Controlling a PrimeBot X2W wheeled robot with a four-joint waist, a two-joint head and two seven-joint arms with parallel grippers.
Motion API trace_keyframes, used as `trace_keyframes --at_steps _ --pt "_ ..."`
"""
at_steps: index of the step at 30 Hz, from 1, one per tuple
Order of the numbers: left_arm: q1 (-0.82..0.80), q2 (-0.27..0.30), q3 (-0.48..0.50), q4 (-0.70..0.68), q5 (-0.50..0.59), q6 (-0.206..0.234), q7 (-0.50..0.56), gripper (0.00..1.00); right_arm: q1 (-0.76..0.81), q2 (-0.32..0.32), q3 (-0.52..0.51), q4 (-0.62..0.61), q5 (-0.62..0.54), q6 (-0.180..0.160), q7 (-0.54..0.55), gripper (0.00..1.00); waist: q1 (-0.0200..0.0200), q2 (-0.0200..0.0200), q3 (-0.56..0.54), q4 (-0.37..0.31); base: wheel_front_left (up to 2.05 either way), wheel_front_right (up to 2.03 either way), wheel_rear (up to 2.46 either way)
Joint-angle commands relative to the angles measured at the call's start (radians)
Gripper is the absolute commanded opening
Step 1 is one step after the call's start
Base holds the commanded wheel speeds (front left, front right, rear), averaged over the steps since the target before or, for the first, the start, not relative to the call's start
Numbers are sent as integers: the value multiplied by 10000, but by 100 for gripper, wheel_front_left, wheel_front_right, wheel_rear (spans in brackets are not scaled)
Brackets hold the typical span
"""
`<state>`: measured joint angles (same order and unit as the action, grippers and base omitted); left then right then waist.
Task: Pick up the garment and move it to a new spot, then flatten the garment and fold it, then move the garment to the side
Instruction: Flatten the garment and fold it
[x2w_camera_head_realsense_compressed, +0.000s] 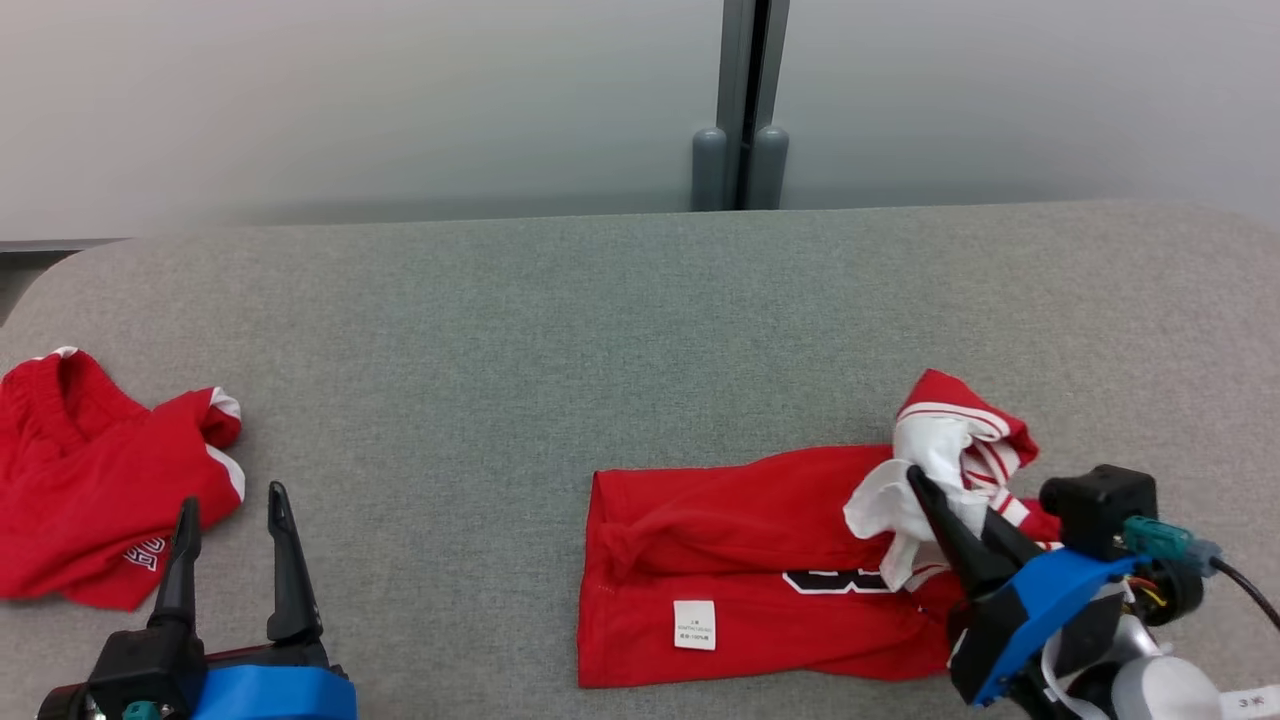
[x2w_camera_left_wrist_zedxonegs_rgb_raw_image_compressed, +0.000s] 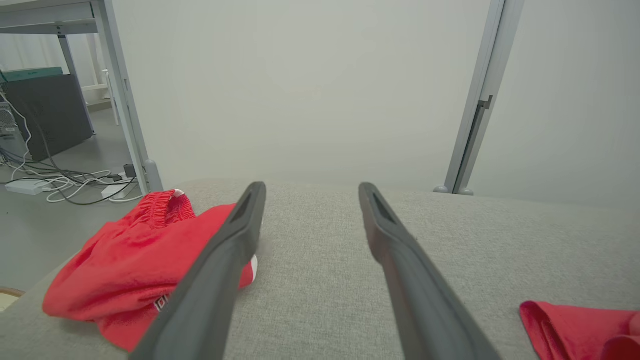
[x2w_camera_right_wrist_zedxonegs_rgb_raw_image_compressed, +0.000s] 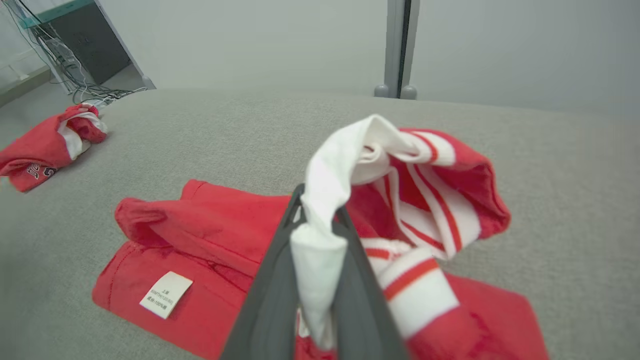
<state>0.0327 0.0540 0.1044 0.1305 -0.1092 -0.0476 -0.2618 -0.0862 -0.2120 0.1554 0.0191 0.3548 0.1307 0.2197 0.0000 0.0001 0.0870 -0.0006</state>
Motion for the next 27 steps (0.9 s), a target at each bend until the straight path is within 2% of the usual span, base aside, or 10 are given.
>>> trace_keyframes --at_steps 1,14,25,26,27 --pt "-193 -18 -44 24 46 -26 -46 100 -245 78 279 13 19 3 43 0 0 -1 8 74 0 0 0" --pt "-419 -31 -208 194 33 -121 -44 100 -801 791 2212 848 -107 1 -216 0 0 -1 180 693 0 0 0" --pt "-612 -36 -394 282 -76 -47 -46 100 -944 1346 2814 1591 -64 3 -711 0 0 -1 384 833 0 0 0" --pt "-613 -37 -406 295 -93 -49 -45 100 -960 1372 2826 1675 -81 3 -814 15 0 -1 382 827 0 0 0" --pt "-618 -37 -425 313 -105 -39 -45 100 -970 1413 2885 1726 -26 3 -912 50 0 -1 376 822 0 0 0"
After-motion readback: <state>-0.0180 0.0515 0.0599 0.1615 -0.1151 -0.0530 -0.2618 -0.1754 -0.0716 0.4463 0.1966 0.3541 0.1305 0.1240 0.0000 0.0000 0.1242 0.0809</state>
